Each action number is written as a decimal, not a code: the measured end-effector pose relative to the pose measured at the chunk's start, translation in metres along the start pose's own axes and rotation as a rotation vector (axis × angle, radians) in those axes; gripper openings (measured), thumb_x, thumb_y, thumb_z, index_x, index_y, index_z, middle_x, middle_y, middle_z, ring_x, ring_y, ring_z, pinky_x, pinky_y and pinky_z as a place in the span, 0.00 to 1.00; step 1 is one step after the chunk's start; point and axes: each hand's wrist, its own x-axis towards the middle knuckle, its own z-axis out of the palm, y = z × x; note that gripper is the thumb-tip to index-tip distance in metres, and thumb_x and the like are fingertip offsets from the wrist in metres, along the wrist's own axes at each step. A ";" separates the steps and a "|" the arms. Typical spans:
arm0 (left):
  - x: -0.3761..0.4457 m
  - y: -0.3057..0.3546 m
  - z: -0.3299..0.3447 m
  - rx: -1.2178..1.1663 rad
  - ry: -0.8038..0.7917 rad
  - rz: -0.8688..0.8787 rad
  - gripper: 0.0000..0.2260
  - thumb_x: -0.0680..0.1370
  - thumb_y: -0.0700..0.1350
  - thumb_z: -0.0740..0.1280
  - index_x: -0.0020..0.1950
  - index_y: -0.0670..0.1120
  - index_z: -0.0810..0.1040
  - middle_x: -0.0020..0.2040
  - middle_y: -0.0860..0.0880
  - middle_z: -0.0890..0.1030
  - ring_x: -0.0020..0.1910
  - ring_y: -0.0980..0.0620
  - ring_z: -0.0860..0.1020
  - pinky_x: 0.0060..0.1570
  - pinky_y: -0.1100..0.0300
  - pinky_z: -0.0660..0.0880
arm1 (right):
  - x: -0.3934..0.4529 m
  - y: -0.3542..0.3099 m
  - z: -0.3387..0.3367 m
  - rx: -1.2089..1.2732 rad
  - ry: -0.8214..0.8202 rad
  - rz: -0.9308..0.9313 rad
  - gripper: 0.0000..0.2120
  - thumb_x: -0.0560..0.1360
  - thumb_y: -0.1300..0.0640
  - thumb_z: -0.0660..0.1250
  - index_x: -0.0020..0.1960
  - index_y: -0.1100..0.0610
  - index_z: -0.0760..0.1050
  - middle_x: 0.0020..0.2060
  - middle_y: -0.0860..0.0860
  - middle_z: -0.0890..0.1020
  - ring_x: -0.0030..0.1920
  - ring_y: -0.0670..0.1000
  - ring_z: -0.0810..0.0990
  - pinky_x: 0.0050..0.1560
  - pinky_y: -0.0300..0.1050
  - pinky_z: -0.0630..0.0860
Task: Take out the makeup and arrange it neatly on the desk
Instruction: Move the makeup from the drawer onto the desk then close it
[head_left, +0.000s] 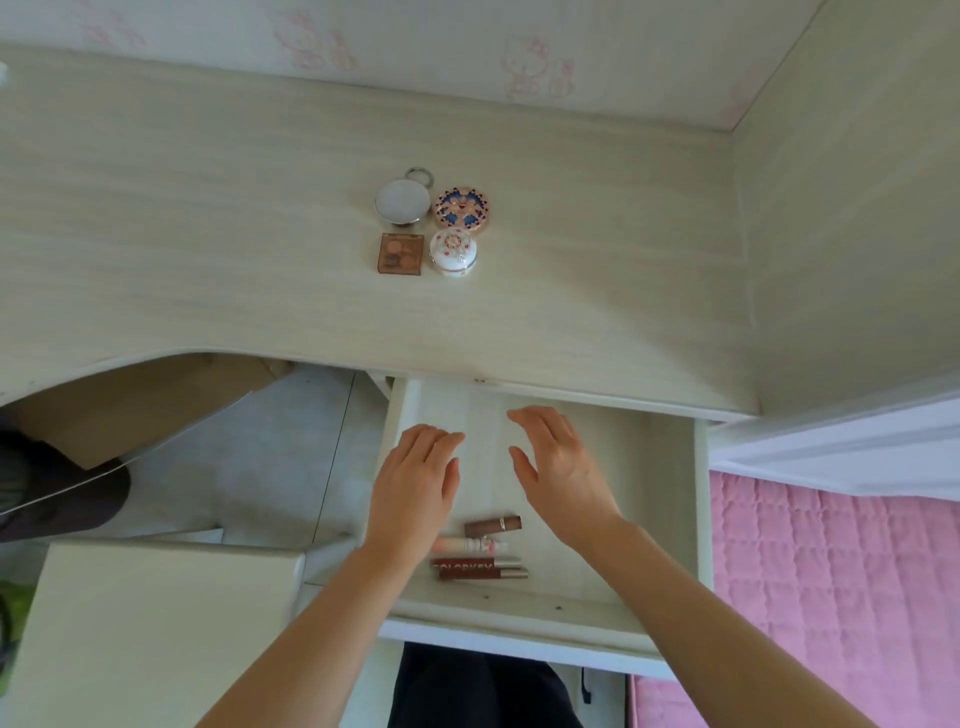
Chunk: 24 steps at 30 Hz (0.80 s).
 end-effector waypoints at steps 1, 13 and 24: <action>-0.007 0.001 0.005 -0.001 -0.025 -0.005 0.12 0.72 0.37 0.72 0.56 0.42 0.80 0.48 0.48 0.81 0.53 0.47 0.78 0.50 0.54 0.79 | -0.009 0.005 0.006 -0.009 -0.023 0.006 0.17 0.75 0.63 0.66 0.63 0.61 0.73 0.57 0.53 0.77 0.58 0.53 0.75 0.55 0.39 0.72; -0.050 -0.021 0.083 0.009 -0.570 -0.215 0.10 0.79 0.45 0.62 0.59 0.48 0.77 0.54 0.51 0.78 0.57 0.51 0.72 0.52 0.55 0.75 | -0.060 0.063 0.093 -0.090 -0.344 0.100 0.15 0.81 0.57 0.59 0.66 0.55 0.72 0.60 0.50 0.76 0.60 0.49 0.73 0.59 0.36 0.71; -0.061 -0.033 0.117 0.057 -0.642 -0.224 0.09 0.78 0.45 0.64 0.57 0.47 0.77 0.53 0.49 0.78 0.55 0.49 0.72 0.50 0.55 0.74 | -0.053 0.072 0.135 -0.198 -0.505 0.053 0.17 0.77 0.62 0.62 0.66 0.55 0.70 0.61 0.52 0.73 0.60 0.53 0.71 0.59 0.44 0.73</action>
